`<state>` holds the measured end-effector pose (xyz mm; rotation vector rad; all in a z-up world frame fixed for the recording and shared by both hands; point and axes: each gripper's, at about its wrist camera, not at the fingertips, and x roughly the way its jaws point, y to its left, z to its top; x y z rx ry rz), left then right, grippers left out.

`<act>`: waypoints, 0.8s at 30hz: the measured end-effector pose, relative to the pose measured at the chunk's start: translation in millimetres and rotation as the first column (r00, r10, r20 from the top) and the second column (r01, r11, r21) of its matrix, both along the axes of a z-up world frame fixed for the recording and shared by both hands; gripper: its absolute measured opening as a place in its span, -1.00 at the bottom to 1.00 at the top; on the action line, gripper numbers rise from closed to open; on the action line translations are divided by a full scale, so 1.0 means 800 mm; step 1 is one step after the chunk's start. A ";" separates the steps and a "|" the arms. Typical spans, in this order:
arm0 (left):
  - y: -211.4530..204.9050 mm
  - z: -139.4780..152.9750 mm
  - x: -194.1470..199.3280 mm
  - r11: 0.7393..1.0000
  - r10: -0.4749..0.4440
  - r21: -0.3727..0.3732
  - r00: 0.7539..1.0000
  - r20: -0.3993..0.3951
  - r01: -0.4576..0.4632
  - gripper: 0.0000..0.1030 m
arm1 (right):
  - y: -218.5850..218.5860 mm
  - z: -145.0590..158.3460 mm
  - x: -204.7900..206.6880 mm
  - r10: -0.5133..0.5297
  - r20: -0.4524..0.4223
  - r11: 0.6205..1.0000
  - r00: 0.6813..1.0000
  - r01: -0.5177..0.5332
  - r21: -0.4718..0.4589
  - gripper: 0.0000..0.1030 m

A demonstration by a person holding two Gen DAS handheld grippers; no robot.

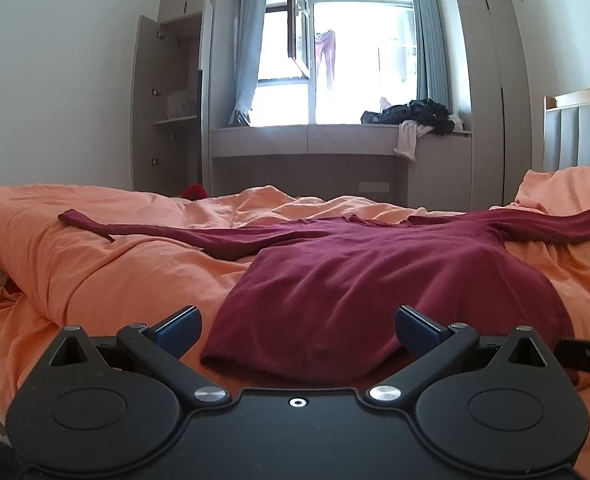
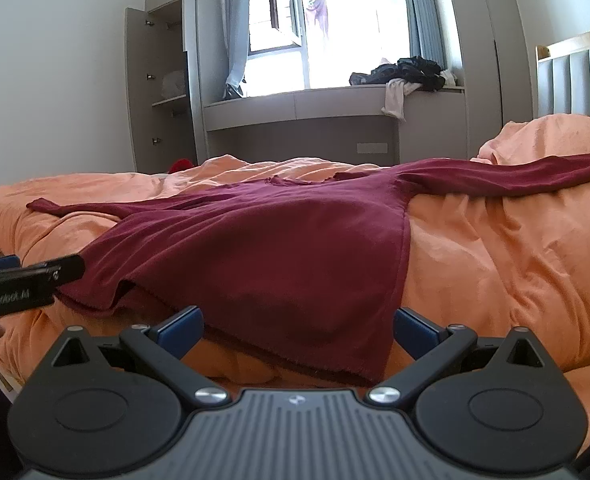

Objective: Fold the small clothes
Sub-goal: 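Grasp a sleeve cuff of the dark red shirt with the right gripper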

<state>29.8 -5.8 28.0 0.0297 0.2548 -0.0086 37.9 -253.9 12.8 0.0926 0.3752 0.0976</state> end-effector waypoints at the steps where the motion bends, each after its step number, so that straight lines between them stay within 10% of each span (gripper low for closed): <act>1: -0.001 0.006 0.006 1.000 -0.007 -0.008 1.000 -0.009 0.007 0.99 | -0.002 0.003 0.002 -0.004 -0.002 1.000 1.000 0.004 -0.004 1.00; 24: -0.078 0.056 0.185 0.994 -0.078 0.070 0.996 -0.053 0.081 0.99 | -0.090 0.041 0.109 -0.189 0.018 0.971 0.982 0.189 -0.143 1.00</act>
